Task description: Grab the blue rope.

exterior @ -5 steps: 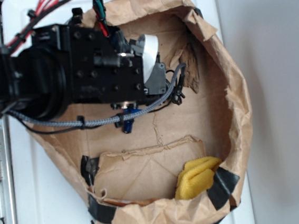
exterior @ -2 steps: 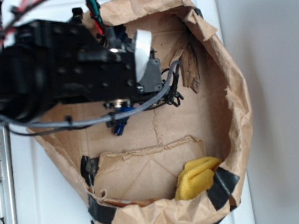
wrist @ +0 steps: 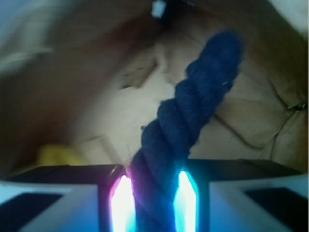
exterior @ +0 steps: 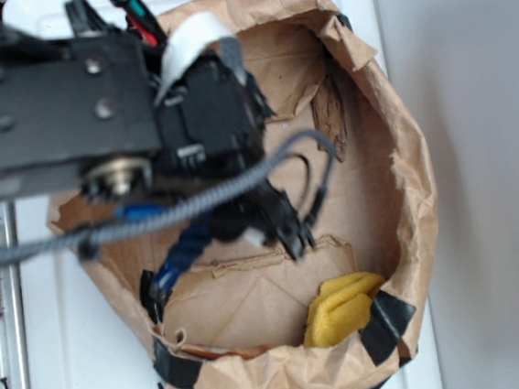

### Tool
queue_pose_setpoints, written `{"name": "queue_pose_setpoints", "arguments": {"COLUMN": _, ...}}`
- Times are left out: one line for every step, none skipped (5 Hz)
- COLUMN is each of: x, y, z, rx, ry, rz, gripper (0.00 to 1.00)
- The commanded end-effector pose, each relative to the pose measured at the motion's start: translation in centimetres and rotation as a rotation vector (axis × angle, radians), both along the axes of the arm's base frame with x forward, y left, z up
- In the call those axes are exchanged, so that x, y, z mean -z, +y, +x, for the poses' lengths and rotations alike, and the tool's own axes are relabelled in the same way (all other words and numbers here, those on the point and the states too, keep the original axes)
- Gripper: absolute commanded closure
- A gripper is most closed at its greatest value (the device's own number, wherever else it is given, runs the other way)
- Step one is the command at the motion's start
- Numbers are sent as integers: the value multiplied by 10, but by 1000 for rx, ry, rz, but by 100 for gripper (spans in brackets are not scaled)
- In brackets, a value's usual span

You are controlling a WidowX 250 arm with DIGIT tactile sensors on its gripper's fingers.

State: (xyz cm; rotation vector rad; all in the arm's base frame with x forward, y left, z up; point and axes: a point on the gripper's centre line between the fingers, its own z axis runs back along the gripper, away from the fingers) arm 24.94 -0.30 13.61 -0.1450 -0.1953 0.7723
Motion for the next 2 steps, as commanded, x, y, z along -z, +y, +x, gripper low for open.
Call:
{"name": "queue_pose_setpoints", "arguments": {"x": -50, "y": 3, "z": 2, "rx": 58, "ry": -34, "rz": 51, "gripper": 100}}
{"name": "queue_pose_setpoints", "arguments": {"x": -52, "y": 4, "z": -1, "rx": 31, "ry": -67, "rz": 106, "gripper": 100}}
